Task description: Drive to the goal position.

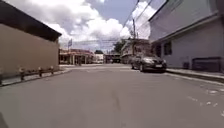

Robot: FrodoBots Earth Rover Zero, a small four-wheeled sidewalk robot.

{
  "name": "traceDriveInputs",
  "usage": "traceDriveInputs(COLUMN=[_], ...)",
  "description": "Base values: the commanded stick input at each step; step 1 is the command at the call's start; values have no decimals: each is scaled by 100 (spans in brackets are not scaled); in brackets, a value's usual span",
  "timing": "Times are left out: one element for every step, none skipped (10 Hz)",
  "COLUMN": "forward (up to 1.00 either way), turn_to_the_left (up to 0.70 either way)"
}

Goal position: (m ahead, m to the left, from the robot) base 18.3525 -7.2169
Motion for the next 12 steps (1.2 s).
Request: traceDriveInputs(forward=[100,100,100,100,100,100,88,85,85,85,85,85], turn_to_the_left=[-24,0,0,0,0,0,0,0,0,0,0,0])
